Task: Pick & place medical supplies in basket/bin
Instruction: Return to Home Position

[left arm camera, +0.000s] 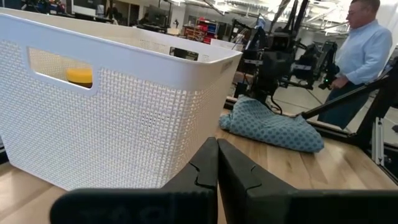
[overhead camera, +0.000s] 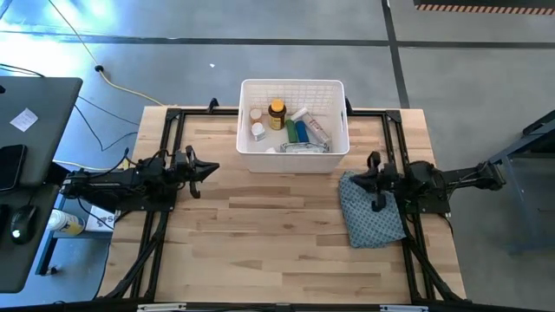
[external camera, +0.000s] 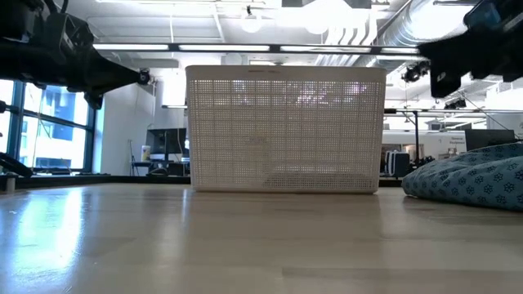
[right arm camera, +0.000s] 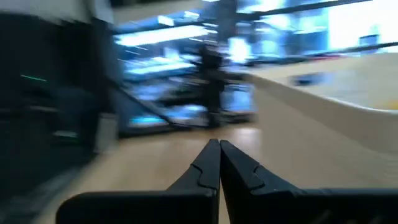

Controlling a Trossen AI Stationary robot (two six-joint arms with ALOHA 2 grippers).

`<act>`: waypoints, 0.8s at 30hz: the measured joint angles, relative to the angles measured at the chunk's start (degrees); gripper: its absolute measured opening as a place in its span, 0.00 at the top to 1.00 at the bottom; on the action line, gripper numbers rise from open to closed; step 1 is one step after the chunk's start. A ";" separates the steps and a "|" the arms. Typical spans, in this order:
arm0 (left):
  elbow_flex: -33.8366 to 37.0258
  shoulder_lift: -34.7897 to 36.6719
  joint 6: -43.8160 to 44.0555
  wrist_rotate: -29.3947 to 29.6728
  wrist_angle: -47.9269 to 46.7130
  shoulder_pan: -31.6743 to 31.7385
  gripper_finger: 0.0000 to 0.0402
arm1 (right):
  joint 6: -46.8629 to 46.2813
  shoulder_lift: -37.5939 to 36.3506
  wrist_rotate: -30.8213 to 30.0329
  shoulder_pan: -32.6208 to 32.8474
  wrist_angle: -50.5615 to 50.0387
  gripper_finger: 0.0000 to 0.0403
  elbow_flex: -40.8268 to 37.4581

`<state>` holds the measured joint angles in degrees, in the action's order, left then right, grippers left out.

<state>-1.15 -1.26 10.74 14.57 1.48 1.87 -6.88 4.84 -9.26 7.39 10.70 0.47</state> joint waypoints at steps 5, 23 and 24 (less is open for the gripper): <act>0.00 0.00 0.00 0.00 0.00 0.00 0.89 | -0.83 -0.07 8.78 -0.78 1.23 1.00 0.00; -0.02 0.02 0.00 0.02 0.00 0.00 0.89 | -8.15 -0.06 10.18 -8.20 -4.88 1.00 0.00; -0.02 0.02 0.01 0.02 0.00 0.00 0.90 | -8.14 -0.02 9.75 -8.20 -4.96 1.00 0.00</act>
<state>-1.17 -1.23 10.76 14.59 1.48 1.87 -15.03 4.82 0.50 -0.82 5.74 0.47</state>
